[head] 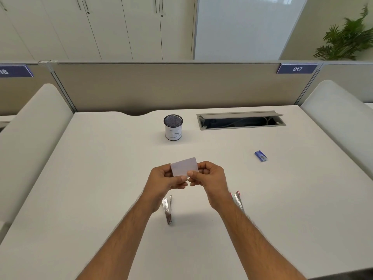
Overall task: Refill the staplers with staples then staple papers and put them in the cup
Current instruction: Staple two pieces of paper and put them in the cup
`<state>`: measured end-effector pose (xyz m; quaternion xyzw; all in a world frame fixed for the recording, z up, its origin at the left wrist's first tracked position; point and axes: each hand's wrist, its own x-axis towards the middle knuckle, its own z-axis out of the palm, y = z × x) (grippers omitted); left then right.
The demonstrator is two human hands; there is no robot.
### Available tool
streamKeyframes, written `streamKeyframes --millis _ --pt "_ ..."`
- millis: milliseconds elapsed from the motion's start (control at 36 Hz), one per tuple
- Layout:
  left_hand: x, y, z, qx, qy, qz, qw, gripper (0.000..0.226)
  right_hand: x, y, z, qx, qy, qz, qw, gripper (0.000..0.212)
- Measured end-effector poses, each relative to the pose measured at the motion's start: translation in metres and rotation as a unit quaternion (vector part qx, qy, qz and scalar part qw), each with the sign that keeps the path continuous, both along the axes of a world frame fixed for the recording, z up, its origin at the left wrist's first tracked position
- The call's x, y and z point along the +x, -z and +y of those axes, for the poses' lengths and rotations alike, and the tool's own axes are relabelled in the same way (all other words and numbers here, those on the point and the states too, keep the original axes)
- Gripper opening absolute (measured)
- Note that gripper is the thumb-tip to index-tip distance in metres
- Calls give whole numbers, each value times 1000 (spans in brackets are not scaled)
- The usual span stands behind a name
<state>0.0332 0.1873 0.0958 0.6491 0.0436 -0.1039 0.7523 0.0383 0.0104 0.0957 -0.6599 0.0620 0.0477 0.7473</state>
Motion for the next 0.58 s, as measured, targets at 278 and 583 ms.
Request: streamKeyframes --millis 278,583 --pt "0 1 3 -12 -1 7 1000 27 -5 1 -1 34 -7 16 999 25" --pt "1 3 19 -18 58 58 996 19 -5 0 -1 -17 -14 -2 1000 23"
